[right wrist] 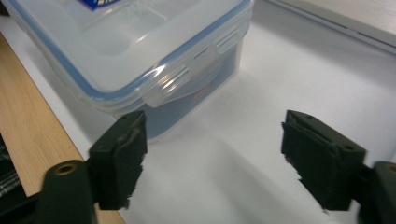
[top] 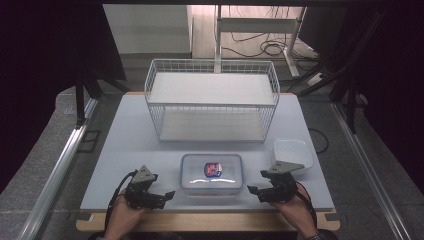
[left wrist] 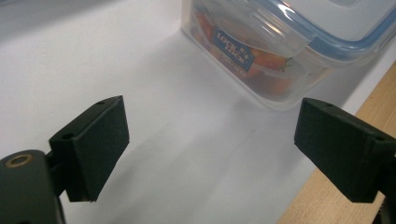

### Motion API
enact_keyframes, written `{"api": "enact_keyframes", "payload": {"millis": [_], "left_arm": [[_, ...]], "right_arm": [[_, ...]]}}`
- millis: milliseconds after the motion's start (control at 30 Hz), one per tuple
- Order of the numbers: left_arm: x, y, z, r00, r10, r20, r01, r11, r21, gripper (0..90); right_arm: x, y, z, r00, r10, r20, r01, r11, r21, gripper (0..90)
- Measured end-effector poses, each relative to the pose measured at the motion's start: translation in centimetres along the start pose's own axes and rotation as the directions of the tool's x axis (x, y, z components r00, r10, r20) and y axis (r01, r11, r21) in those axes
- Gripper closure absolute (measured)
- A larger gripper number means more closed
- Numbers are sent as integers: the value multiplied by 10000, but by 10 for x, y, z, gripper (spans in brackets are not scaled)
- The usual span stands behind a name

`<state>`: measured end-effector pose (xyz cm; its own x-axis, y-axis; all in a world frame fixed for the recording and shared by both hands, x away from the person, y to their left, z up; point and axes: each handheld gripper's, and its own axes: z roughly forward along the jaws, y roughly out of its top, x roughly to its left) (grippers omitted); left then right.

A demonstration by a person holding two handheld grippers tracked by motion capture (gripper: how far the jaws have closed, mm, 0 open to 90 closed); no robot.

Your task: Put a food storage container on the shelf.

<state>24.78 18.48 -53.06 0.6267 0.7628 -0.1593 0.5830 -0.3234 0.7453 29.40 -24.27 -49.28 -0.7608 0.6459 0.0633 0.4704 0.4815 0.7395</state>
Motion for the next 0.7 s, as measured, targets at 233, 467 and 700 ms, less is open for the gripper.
{"api": "enact_keyframes", "payload": {"millis": [233,467,700], "left_arm": [[4,-2,2,9997,105,221,-99,9995,-293,71],[7,1,2,9988,-186,458,215,9978,-635,57],[5,18,-5,9994,-244,253,261,9972,-695,71]], "right_arm": [[-1,2,-3,9996,262,-66,-265,9981,-561,112],[-1,6,-4,9991,381,-182,-395,9957,-834,73],[3,18,0,9990,337,-302,-365,9948,-946,52]]}}
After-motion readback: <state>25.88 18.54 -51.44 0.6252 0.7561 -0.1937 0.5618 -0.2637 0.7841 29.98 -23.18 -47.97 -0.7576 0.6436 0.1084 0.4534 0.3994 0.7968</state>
